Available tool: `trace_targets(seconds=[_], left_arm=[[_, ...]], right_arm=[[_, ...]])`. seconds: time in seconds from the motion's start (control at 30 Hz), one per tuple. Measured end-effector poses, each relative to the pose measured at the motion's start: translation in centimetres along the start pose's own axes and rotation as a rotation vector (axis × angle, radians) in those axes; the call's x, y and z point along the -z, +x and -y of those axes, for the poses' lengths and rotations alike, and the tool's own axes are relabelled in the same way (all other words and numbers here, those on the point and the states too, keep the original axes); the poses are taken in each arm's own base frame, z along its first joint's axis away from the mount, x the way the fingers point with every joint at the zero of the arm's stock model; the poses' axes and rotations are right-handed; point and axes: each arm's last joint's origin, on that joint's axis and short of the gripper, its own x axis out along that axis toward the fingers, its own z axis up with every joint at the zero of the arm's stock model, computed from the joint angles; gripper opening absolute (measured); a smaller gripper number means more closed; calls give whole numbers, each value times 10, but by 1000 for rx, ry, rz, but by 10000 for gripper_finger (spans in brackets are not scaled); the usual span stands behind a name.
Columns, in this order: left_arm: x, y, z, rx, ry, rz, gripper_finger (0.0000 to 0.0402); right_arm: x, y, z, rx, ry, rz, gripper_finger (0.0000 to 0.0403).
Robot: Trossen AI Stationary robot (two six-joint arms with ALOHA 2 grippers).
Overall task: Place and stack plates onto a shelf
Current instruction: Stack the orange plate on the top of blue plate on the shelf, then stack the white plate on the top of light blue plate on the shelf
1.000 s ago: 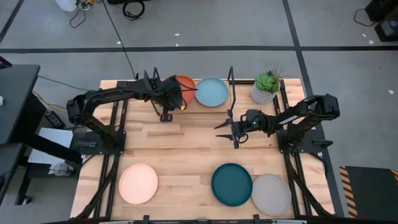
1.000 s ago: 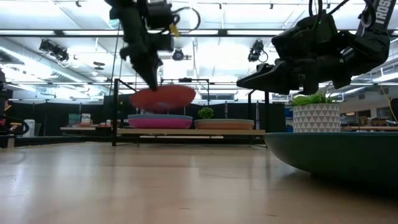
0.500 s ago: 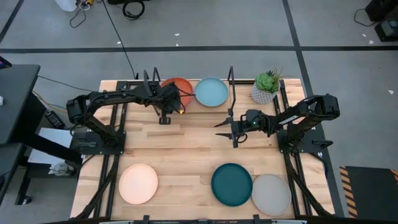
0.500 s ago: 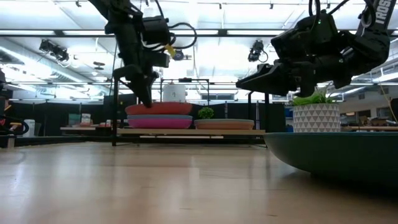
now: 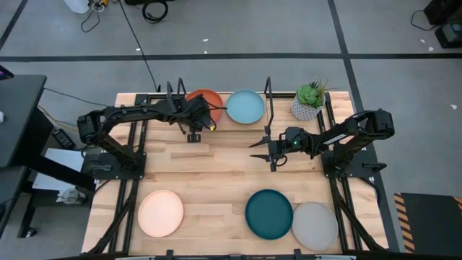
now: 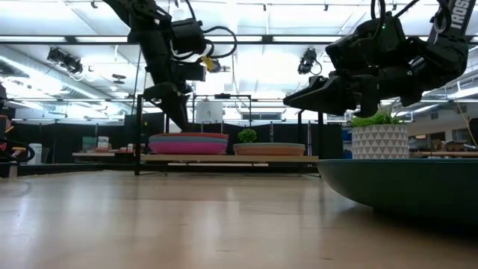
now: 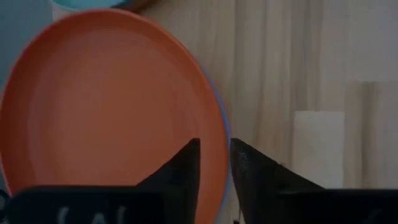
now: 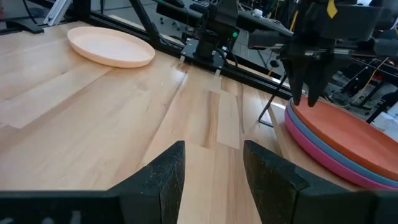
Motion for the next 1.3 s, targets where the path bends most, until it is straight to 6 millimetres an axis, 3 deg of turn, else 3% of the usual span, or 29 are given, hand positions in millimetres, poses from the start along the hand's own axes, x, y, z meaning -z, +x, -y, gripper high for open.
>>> trace_targets(seconds=[0.13, 0.37, 0.6, 0.8, 1.07, 1.3], left_arm=[[-4, -8, 0, 16, 13, -23, 116], [-26, -34, 3, 28, 33, 9, 116], [-29, -38, 20, 121, -332, -26, 116], [-25, -50, 64, 415, -459, -206, 116], [-19, -65, 153, 451, -568, -385, 116], [7, -74, 217, 417, -727, -554, 116]], right_arm=[[0, 0, 0, 0, -1, 0, 169], [0, 0, 0, 0, -13, -1, 169], [0, 0, 0, 0, -17, -1, 169], [0, 0, 0, 0, -24, 0, 169], [-2, 0, 1, 11, -97, 21, 169], [-10, -1, 5, 56, -214, 101, 169]])
